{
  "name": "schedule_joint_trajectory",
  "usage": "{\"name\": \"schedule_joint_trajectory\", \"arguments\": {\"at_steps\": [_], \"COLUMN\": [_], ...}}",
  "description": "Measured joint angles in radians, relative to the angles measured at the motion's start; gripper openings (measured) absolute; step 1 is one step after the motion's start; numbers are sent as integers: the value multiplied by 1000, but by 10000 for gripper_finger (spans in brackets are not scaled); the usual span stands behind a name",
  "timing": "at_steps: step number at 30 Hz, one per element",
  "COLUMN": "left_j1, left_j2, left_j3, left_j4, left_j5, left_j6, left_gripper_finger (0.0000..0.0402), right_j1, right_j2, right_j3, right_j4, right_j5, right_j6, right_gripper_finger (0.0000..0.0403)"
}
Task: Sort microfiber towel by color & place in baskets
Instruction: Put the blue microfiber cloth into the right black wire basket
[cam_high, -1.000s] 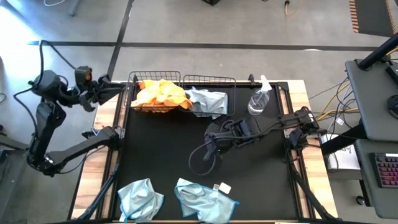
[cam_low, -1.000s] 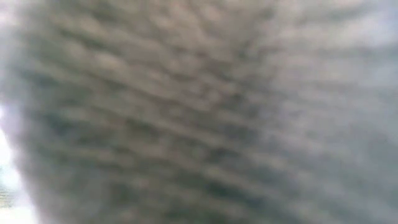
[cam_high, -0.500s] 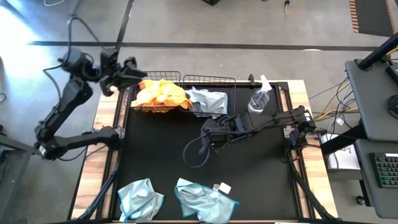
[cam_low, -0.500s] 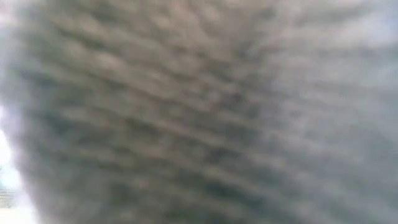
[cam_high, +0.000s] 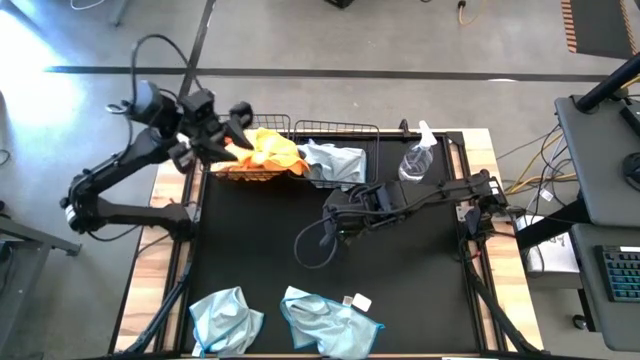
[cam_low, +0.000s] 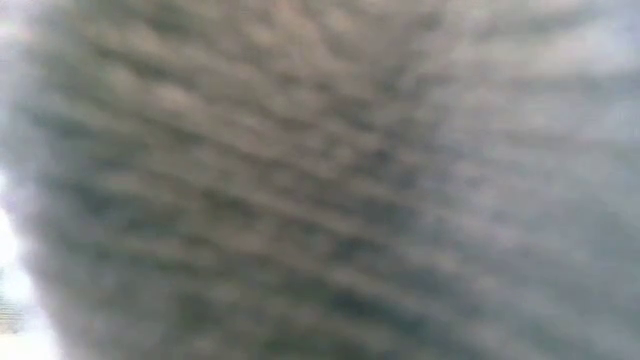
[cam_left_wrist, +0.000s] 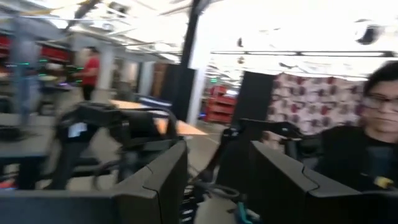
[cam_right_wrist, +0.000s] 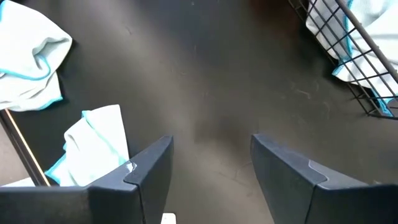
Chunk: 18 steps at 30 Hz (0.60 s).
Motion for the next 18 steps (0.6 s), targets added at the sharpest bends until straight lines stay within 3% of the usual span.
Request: {"name": "schedule_joint_trajectory", "arguments": {"at_steps": [9, 18], "left_j1": [-312, -581], "left_j2": [74, 99], "left_j3": [0, 0], "left_j4": [129, 113], "left_j5": [-144, -403], "left_j6": [15, 89], "left_gripper_finger": [158, 158], "right_j1": [3, 10], "right_j2": [0, 0], "right_j3": [0, 0], "right_j4": [0, -2], "right_j5": [0, -1], "right_j6": [-1, -41], "right_gripper_finger": [208, 208]}}
